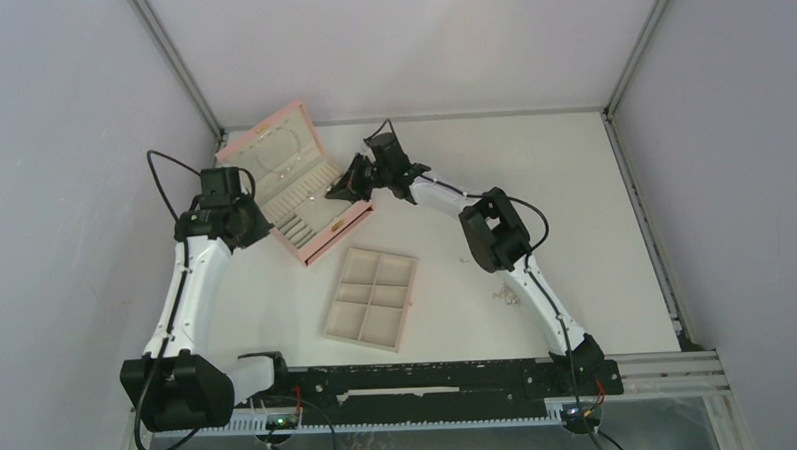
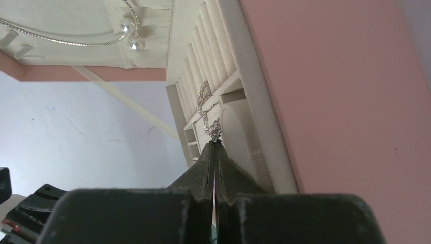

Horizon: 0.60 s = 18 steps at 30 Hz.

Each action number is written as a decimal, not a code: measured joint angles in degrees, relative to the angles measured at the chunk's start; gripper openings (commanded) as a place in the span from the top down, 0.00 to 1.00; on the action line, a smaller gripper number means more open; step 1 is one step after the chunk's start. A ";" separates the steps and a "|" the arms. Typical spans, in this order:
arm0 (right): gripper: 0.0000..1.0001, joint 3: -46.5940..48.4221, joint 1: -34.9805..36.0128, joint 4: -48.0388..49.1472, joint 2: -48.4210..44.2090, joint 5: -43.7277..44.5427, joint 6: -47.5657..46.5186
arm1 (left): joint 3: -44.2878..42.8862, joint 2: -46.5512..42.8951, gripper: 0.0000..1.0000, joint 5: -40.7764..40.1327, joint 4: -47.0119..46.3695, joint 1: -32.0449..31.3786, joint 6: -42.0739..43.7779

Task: Organize the mixed jewelry
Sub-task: Place the jewelry in the jewelry box.

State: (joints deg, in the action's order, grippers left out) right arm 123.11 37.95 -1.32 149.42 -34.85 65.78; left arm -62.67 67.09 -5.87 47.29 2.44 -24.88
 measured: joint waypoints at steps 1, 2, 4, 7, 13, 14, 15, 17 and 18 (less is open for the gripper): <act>1.00 0.46 0.04 -0.90 0.00 0.33 -0.59 | 0.00 0.00 0.96 0.00 0.00 0.00 0.00; 1.00 0.74 0.07 -1.51 0.00 0.55 -1.05 | 0.00 0.00 0.96 0.00 -0.02 0.00 0.00; 1.00 1.60 0.09 -3.26 0.00 1.31 -2.08 | 0.00 0.00 0.96 0.00 0.00 0.00 0.00; 1.00 2.27 0.33 -4.72 -0.02 2.27 -3.08 | 0.00 0.00 0.96 0.02 0.00 0.00 0.00; 1.00 5.46 0.74 -10.64 -0.04 5.33 -5.62 | 0.00 0.00 0.96 0.02 0.00 0.00 0.00; 1.00 6.29 0.87 -12.20 -0.04 6.25 -6.14 | 0.00 0.00 0.96 0.02 -0.02 0.00 0.00; 1.00 6.84 0.96 -13.31 -0.04 6.93 -6.51 | 0.00 0.00 0.96 0.02 0.00 0.00 0.02; 1.00 7.61 1.11 -14.82 -0.04 7.98 -6.91 | 0.00 0.00 0.96 0.02 0.00 0.00 0.02; 1.00 7.82 1.16 -15.32 -0.04 8.31 -7.02 | 0.00 0.00 0.96 0.02 0.00 0.00 0.02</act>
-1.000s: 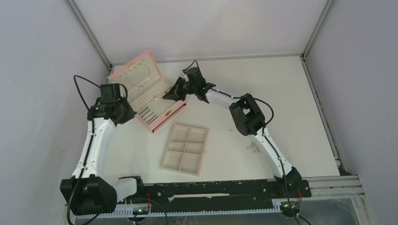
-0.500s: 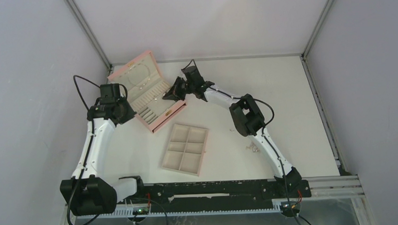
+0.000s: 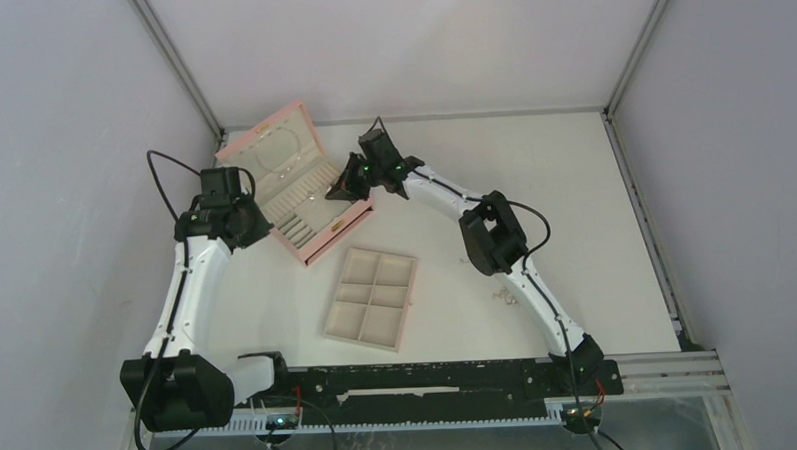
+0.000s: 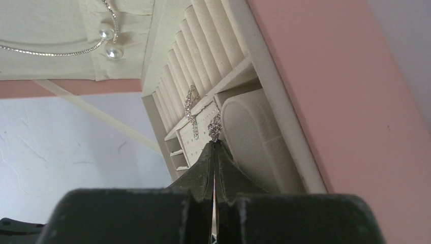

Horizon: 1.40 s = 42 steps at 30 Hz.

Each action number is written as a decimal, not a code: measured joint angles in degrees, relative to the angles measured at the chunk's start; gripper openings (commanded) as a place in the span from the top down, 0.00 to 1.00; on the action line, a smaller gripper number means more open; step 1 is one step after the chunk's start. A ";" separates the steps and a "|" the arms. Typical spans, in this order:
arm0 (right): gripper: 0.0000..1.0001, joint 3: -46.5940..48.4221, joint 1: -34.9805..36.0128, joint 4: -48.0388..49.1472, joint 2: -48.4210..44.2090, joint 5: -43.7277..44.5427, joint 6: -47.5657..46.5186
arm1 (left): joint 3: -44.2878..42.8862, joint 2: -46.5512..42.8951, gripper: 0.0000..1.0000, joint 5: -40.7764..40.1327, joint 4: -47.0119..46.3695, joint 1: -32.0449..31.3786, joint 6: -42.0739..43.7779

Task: Organize the mixed jewelry
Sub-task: Place the jewelry in the jewelry box.

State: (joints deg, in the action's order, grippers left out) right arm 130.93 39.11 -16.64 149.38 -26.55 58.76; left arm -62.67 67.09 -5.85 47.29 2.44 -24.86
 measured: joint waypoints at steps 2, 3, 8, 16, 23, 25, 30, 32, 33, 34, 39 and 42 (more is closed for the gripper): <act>1.00 0.52 0.13 -1.07 0.00 0.63 -0.22 | 0.00 0.00 0.96 0.02 0.00 0.00 0.00; 1.00 0.70 0.15 -1.42 0.00 0.83 -0.37 | 0.00 0.00 0.96 0.02 0.00 0.00 0.00; 0.95 1.77 0.35 -3.37 0.00 1.75 -1.27 | 0.00 0.00 0.96 0.04 -0.02 0.00 0.00; 0.82 2.34 0.39 -4.26 0.00 1.95 -2.08 | 0.00 -0.07 0.96 0.04 0.00 0.00 0.00; 0.77 2.64 0.33 -4.09 0.00 1.40 -2.54 | 0.00 -0.66 0.96 0.04 0.00 0.00 0.02; 0.77 2.64 0.28 -4.00 0.00 0.98 -2.58 | 0.00 -0.83 0.96 0.04 0.04 0.00 0.02; 0.76 2.58 0.24 -3.76 -0.02 0.50 -2.93 | 0.00 -1.25 0.96 0.04 0.17 0.00 0.02; 0.76 1.27 0.24 -3.13 -0.72 0.48 -2.99 | 0.00 -1.33 0.96 0.04 0.22 0.00 0.02; 0.76 0.37 0.24 -2.93 -1.33 0.50 -3.04 | 0.00 -1.38 0.96 0.04 0.22 0.00 0.02; 0.76 -0.59 0.24 -2.93 -2.01 0.52 -3.10 | 0.00 -1.42 0.96 0.02 0.22 0.00 0.02; 0.75 -2.82 0.24 -2.99 -4.00 0.48 -3.43 | 0.00 -1.55 0.96 0.04 0.31 0.00 0.02; 0.75 -2.97 0.24 -2.89 -4.39 0.33 -3.48 | 0.00 -1.64 0.96 0.04 0.42 0.00 0.02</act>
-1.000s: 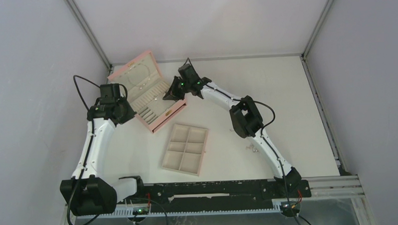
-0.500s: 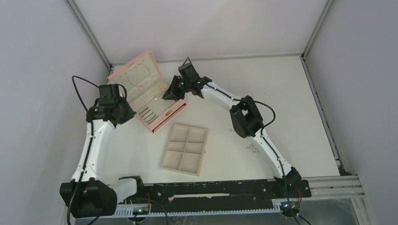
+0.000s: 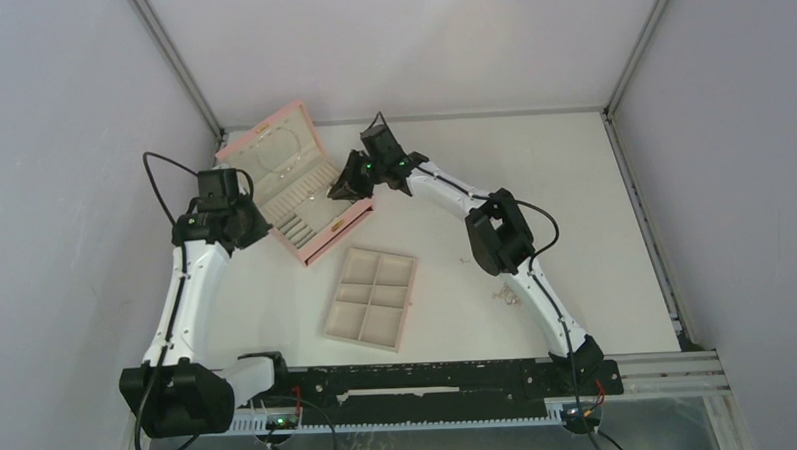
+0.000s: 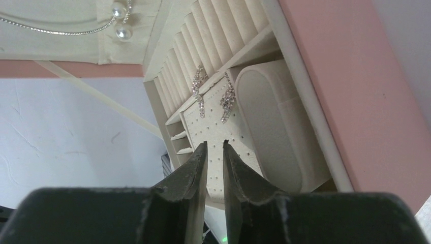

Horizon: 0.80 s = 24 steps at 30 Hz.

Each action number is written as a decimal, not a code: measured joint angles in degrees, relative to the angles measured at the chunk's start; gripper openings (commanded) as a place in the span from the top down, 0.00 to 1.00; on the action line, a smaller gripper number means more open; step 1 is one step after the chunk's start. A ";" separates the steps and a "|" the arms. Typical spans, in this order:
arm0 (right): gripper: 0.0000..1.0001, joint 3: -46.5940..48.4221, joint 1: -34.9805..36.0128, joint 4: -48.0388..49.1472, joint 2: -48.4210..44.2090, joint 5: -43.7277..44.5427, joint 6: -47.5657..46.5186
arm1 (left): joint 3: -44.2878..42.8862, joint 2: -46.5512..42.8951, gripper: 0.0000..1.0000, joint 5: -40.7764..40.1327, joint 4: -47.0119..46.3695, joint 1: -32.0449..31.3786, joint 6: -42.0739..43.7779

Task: Organize the mixed jewelry
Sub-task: Place the jewelry in the jewelry box.

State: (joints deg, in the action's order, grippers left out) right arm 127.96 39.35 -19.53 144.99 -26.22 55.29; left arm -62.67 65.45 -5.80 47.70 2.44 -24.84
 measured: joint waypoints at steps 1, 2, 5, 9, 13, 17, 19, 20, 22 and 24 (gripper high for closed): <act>0.75 -0.02 0.00 0.02 -0.11 -0.04 -0.02 | 0.00 -0.02 0.96 0.00 0.00 0.00 0.00; 0.74 -0.02 0.00 0.04 -0.22 -0.26 -0.04 | 0.00 -0.11 0.96 0.00 0.00 0.00 0.00; 0.71 -0.11 0.00 0.35 -0.57 -1.11 -0.15 | 0.00 -0.42 0.95 0.04 0.00 0.00 0.00; 0.66 -1.20 0.00 0.42 -2.67 -2.51 -1.11 | 0.00 -0.81 0.93 0.33 0.04 0.00 0.00; 0.59 -6.03 -0.31 0.33 -10.32 -4.13 -4.39 | -0.02 -1.64 0.89 1.55 0.07 0.00 -0.02; 0.47 -13.97 -0.74 -1.38 -21.81 -2.51 -10.62 | -0.02 -3.34 0.84 3.76 0.04 -0.17 0.00; 0.40 -21.00 -1.20 -2.95 -30.29 0.94 -14.95 | -0.02 -4.33 0.81 3.58 0.00 -1.92 0.37; 0.37 -25.05 -1.57 -3.80 -34.93 3.08 -16.83 | -0.07 -4.90 0.80 2.60 0.00 -4.20 0.76; 0.35 -35.30 -2.71 -4.83 -45.33 8.85 -20.33 | -0.48 -5.62 0.78 0.15 0.02 -11.47 1.79; 0.30 -45.18 -4.39 -6.14 -54.95 15.34 -22.32 | -1.14 -5.44 0.78 -1.44 -0.13 -18.25 2.58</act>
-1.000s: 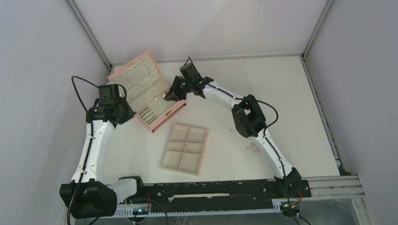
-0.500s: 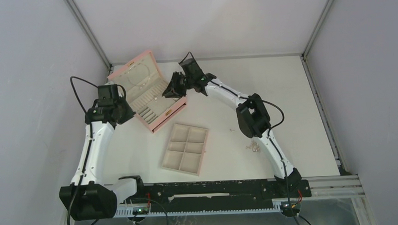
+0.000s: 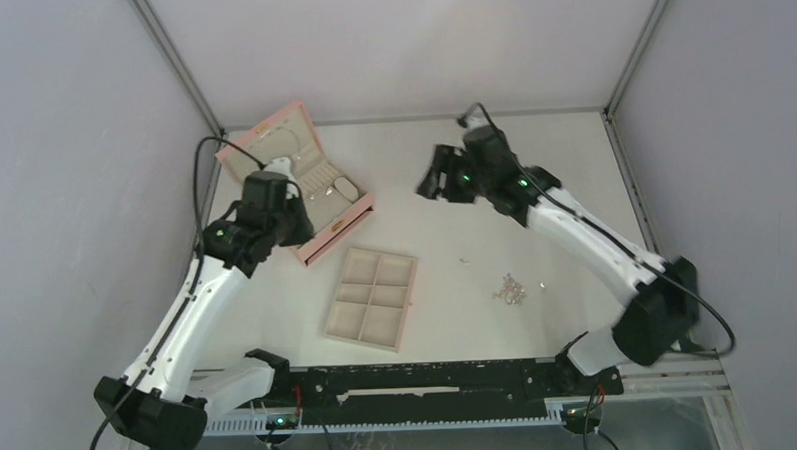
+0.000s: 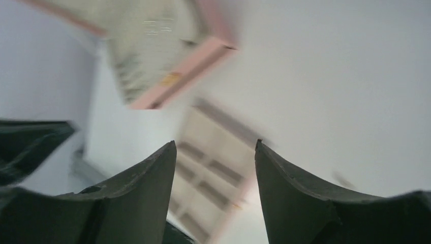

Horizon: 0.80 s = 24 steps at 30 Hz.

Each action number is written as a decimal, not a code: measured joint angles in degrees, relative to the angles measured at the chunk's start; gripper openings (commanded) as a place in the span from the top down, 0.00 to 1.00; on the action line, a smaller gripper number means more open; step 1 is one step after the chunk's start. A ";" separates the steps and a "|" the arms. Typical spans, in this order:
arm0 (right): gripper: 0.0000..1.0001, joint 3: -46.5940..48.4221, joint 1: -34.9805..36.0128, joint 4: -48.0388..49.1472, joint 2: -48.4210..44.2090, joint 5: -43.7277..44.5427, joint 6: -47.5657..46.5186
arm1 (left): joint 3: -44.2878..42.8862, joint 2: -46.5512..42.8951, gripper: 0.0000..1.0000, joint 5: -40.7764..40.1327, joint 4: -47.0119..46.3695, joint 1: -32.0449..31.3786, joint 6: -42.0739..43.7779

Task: Organize the mixed jewelry
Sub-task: Place the jewelry in the jewelry box, then pick up the jewelry from the center of the board.

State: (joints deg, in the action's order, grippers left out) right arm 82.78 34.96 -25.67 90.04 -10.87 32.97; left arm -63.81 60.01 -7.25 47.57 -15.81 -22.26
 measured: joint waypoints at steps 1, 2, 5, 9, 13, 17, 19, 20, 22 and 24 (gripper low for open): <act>0.27 -4.15 -0.94 -1.49 -4.17 3.30 -0.55 | -0.33 0.50 0.78 -1.07 -0.28 -3.89 0.33; 0.25 -8.83 -1.95 -2.95 -8.66 7.15 -1.05 | -0.48 1.09 0.77 -1.73 -0.50 -6.69 0.42; 0.20 -19.28 -4.35 -8.48 -18.88 18.29 -1.81 | -0.50 3.63 0.75 -3.23 -1.33 -12.79 0.46; 0.21 -27.89 -5.44 -13.94 -27.65 26.64 -0.17 | -0.50 6.34 0.73 -4.44 -2.93 -18.51 0.74; 0.24 -36.48 -11.67 -14.86 -34.14 25.51 3.48 | -0.50 6.93 0.71 -4.07 -4.48 -20.81 1.20; 0.30 -42.36 -15.80 -15.54 -35.28 21.53 4.76 | -0.50 7.15 0.66 -4.02 -5.68 -20.81 1.33; 0.35 -42.71 -15.69 -15.63 -33.97 20.37 4.76 | -0.50 7.30 0.66 -3.89 -6.10 -20.81 1.33; 0.37 -42.71 -15.76 -15.47 -32.81 19.82 4.79 | -0.50 7.39 0.66 -3.69 -6.23 -20.81 1.33; 0.40 -42.71 -16.39 -15.41 -30.69 19.10 4.72 | -0.50 7.56 0.65 -3.52 -6.34 -20.81 1.33; 0.45 -42.75 -17.75 -15.43 -28.76 18.51 4.61 | -0.50 7.65 0.65 -3.28 -6.34 -20.81 1.31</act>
State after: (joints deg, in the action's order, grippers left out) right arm 40.03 17.21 -41.10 61.28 7.64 37.58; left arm -64.31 67.66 -10.52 41.23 -36.62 -20.95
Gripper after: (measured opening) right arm 0.606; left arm 0.343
